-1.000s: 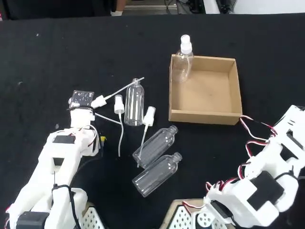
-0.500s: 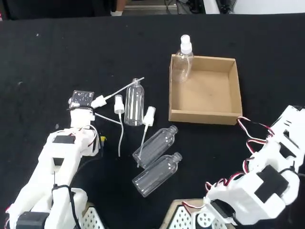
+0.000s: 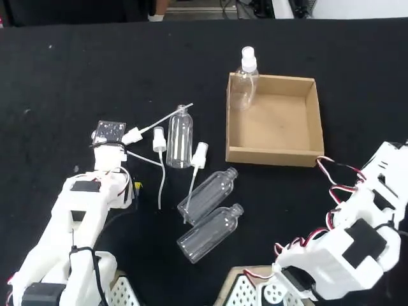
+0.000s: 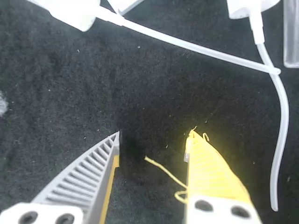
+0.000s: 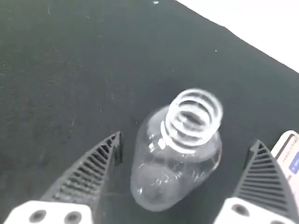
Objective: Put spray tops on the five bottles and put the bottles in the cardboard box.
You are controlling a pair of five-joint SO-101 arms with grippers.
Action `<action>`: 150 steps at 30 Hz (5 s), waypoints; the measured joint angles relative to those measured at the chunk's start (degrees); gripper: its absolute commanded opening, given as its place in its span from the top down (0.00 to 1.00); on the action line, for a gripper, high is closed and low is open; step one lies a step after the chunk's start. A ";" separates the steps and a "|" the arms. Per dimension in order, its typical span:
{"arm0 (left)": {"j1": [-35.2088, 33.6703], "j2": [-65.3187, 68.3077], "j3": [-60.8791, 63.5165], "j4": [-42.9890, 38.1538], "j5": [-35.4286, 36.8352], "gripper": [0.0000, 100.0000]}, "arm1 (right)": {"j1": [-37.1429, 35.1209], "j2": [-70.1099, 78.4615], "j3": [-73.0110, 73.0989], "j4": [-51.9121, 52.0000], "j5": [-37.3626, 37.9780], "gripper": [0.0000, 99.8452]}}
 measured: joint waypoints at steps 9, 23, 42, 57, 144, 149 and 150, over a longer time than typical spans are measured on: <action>0.00 0.00 0.00 0.00 0.00 0.78 | 0.00 0.09 0.00 -0.09 0.00 0.85; 0.00 0.00 0.00 0.00 0.00 0.78 | 0.18 9.49 -8.35 -5.45 0.09 0.99; 0.00 0.00 0.00 0.00 0.00 0.78 | -2.64 -8.62 -10.11 35.78 16.09 0.99; 0.00 0.00 0.00 0.00 0.00 0.78 | -4.57 -10.11 -11.96 49.14 28.66 0.99; -9.41 68.57 -96.26 56.97 30.33 0.96 | -63.12 -63.12 5.80 74.20 1.41 0.99; -9.41 68.57 -96.53 61.01 11.25 0.95 | -63.12 -63.12 5.80 74.20 1.41 0.99; -9.41 68.57 -96.53 61.19 8.09 0.93 | -63.12 -63.12 5.80 74.20 1.41 0.99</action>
